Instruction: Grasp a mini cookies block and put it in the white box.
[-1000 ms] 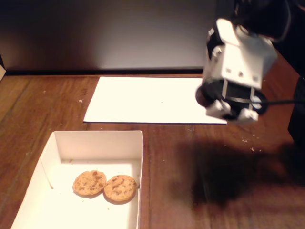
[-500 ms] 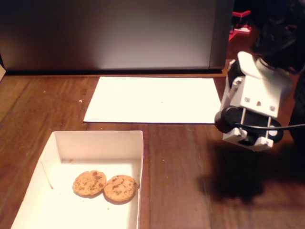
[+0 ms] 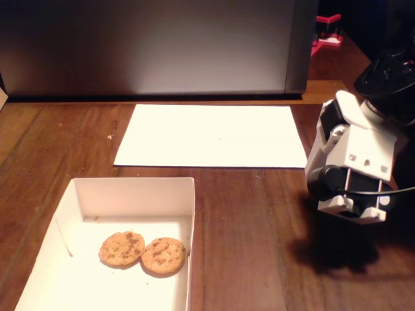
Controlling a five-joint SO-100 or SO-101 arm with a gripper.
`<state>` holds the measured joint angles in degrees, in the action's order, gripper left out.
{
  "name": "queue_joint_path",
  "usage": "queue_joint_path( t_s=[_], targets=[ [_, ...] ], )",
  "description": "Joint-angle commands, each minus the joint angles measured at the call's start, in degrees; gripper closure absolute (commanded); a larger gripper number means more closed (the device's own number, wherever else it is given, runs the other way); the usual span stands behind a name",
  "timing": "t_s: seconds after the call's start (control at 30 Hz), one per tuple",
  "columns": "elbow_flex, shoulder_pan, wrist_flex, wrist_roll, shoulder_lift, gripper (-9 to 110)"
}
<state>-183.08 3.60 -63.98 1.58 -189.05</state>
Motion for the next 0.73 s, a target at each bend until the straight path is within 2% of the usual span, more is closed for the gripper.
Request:
queue_joint_path(
  t_s=[0.0, 0.7],
  targets=[
    [0.4, -0.4, -0.3, -1.8, -4.0, 101],
    [0.4, -1.1, -4.5, -3.3, -4.4, 101]
  ],
)
